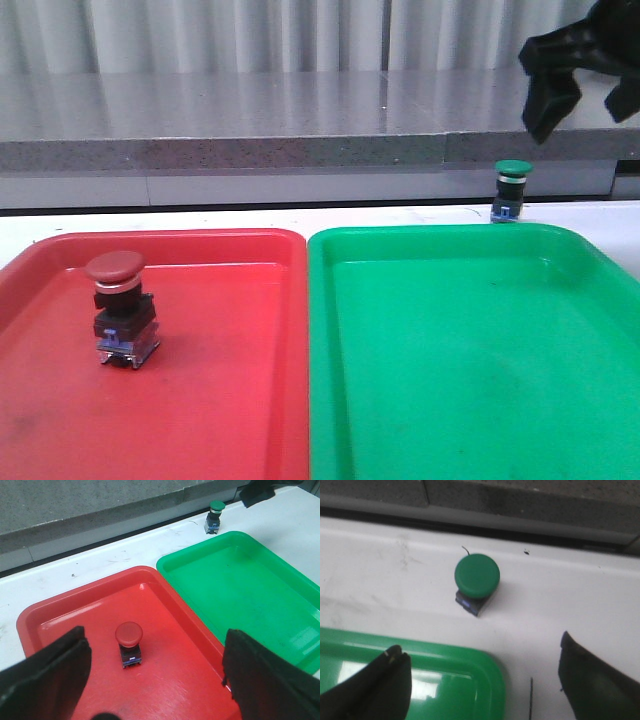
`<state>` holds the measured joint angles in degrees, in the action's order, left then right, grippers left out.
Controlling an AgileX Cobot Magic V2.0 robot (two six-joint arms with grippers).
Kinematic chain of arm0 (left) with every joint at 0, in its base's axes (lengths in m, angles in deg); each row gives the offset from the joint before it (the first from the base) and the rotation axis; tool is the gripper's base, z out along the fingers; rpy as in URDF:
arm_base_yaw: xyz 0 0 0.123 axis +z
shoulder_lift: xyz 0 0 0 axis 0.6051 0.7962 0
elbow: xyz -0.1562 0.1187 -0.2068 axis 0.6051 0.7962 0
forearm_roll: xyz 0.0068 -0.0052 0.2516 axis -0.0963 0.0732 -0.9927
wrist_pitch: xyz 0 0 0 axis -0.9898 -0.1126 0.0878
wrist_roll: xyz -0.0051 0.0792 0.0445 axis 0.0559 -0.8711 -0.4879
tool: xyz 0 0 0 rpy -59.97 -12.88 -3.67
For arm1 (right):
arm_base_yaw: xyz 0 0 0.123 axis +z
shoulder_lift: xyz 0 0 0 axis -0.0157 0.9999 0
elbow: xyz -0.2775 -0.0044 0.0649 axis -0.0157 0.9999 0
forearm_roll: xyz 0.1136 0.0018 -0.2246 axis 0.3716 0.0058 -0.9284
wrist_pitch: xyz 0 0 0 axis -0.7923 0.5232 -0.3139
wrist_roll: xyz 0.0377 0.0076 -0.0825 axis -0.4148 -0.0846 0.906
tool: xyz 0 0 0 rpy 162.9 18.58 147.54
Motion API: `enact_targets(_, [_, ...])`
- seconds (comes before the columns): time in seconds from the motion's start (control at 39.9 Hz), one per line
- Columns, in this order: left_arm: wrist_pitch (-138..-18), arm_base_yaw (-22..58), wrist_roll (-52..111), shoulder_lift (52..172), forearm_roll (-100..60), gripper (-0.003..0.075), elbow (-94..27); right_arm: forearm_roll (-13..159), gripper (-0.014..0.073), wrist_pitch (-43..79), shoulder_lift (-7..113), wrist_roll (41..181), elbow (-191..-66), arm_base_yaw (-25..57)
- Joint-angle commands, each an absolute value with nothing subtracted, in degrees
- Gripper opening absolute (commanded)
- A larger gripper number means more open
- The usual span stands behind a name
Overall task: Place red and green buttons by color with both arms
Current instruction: 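Move the right gripper down onto the green-capped button and close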
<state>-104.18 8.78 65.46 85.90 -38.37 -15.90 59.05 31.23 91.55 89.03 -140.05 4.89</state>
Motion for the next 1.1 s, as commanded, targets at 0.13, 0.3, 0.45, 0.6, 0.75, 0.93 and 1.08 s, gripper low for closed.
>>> enact_targets(0.13, [-100.1, 8.3, 65.9, 86.0, -38.0, 0.0533, -17.4, 61.4, 0.0610, 24.8, 101.4, 89.7, -151.0, 4.9])
enact_targets(0.3, [-100.1, 8.3, 65.9, 86.0, -38.0, 0.0533, -17.4, 61.7, 0.0610, 24.2, 108.4, 89.7, -156.1, 4.9])
enact_targets(0.45, [-100.1, 8.3, 65.9, 86.0, -38.0, 0.0533, -17.4, 61.7, 0.0571, 24.4, 111.6, 89.7, -158.4, 4.9])
enact_targets(0.6, [-100.1, 8.3, 65.9, 86.0, -38.0, 0.0533, -17.4, 61.8, 0.0380, 24.0, 111.8, 89.7, -158.9, 4.9])
enact_targets(0.75, [-100.1, 8.3, 65.9, 86.0, -38.0, 0.0533, -17.4, 61.8, 0.0290, 24.0, 111.5, 89.7, -158.9, 4.9])
enact_targets(0.93, [-100.1, 8.3, 65.9, 86.0, -38.0, 0.0533, -17.4, 61.8, 0.0288, 24.9, 109.9, 89.7, -158.9, 4.9])
enact_targets(1.08, [-100.1, 8.3, 65.9, 86.0, -38.0, 0.0533, -17.4, 61.8, 0.0288, 27.3, 106.8, 89.7, -158.9, 4.9])
